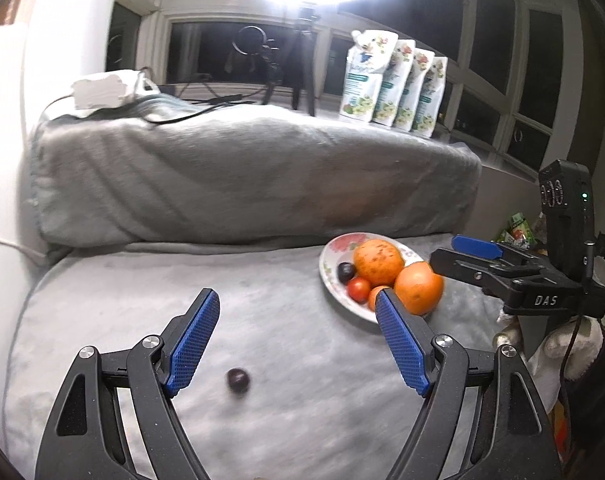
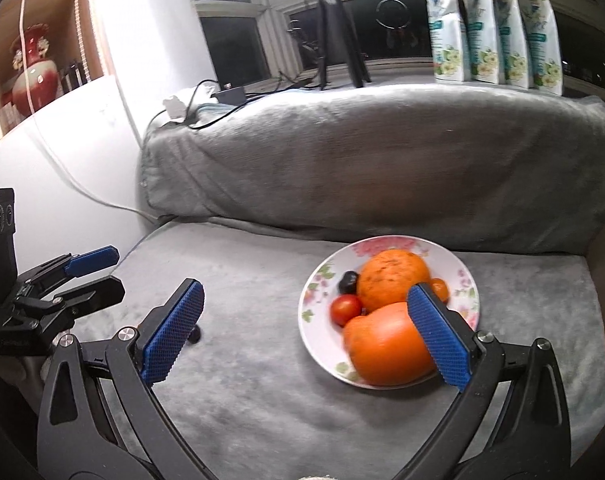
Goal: Organize fruits
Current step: 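Withdraw both tools from the plate toward the kiwi and small plum, then close the left tool on the brown kiwi while the right tool closes on the small plum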
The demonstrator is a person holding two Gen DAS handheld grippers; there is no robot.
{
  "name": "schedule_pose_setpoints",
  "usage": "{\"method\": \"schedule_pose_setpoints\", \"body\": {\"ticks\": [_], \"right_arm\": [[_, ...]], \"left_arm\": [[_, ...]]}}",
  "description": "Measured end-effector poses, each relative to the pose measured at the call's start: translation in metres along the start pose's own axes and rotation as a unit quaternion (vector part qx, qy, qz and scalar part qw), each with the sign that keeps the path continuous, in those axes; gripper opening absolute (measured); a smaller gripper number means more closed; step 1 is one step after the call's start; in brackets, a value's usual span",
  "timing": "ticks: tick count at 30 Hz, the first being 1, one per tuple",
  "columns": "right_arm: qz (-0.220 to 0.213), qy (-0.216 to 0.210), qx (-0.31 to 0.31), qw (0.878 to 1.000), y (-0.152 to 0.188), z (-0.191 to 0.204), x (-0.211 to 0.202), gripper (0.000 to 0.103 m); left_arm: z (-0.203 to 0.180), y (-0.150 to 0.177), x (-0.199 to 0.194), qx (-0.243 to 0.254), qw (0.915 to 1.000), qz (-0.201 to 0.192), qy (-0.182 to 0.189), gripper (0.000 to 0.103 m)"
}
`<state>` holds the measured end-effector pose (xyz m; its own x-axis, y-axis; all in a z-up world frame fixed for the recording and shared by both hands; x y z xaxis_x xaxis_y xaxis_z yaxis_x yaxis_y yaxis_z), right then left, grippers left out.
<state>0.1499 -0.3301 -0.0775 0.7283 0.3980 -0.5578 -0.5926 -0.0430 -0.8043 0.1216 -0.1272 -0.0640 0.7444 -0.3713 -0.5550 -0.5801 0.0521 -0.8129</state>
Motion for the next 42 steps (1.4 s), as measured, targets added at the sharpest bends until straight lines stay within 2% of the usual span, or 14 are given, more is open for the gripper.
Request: {"method": "schedule_pose_setpoints", "body": {"ticks": [11,16,20,24,29,32,36,42], "right_arm": [[0.027,-0.028,-0.066,0.997,0.009,0.052,0.025,0.103],[0.043,-0.045,-0.092,0.994,0.018,0.074,0.042,0.103],[0.053,-0.058,-0.108,0.991,0.025,0.089,0.054,0.102],[0.070,-0.069,-0.117,0.988,0.033,0.101,0.068,0.092],[0.094,-0.081,-0.125,0.984,0.046,0.112,0.084,0.081],[0.109,-0.087,-0.130,0.982,0.054,0.117,0.095,0.071],[0.128,-0.096,-0.129,0.979,0.062,0.123,0.110,0.062],[0.149,-0.104,-0.135,0.974,0.071,0.131,0.127,0.051]], "left_arm": [[0.073,0.026,-0.012,-0.063,0.9967,0.012,-0.049,0.080],[0.091,0.044,-0.013,-0.080,0.9945,0.026,-0.064,0.080],[0.099,0.061,-0.008,-0.097,0.9923,0.045,-0.062,0.080],[0.099,0.074,-0.001,-0.101,0.9913,0.060,-0.059,0.080],[0.099,0.086,0.008,-0.097,0.9907,0.078,-0.054,0.062],[0.099,0.091,0.015,-0.098,0.9897,0.090,-0.052,0.051],[0.102,0.095,0.021,-0.101,0.9886,0.098,-0.055,0.045],[0.108,0.098,0.028,-0.102,0.9868,0.109,-0.063,0.041]]}}
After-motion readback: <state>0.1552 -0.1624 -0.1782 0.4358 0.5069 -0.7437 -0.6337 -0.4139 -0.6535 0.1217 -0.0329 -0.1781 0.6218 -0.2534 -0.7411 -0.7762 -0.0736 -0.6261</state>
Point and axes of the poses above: each gripper's, at about its wrist camera, not at the fingertips, and x roughly the way its jaws point, z to its left, y to its underside, the point moved 4 cm from there along x, roughly the way its jaws point, and after that the axes turned 2 degrees about -x, right-handed, at the moved point
